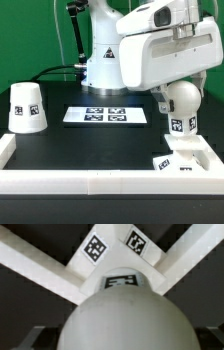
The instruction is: Assemble lamp
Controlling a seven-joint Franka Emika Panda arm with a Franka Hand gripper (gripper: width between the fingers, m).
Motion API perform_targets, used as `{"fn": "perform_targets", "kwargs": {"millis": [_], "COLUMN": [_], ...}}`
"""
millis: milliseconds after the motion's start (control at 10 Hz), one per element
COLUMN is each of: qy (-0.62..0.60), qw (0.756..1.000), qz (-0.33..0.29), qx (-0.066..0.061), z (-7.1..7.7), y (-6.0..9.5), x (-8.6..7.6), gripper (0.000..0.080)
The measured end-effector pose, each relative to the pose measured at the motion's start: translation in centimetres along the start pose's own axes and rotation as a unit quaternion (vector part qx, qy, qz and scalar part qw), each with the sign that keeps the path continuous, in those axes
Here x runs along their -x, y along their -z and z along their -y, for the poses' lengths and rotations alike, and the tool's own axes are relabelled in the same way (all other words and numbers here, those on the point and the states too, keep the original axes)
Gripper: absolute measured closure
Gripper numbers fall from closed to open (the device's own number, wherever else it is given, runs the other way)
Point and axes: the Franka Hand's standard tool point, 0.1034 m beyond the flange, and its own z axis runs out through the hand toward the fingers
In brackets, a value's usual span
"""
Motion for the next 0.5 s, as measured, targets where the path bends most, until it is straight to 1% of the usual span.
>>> {"fn": "perform_targets", "kwargs": {"millis": [400, 500], "qy": [-0.010, -0.039], "qw": [1.000, 0.999], "qz": [0.000, -0.002], "qx": [0.000, 0.000], "z": [0.00, 0.12], "y": [0.00, -0.01], "x": [0.00, -0.09], "gripper": [0.0222, 0.0222]}}
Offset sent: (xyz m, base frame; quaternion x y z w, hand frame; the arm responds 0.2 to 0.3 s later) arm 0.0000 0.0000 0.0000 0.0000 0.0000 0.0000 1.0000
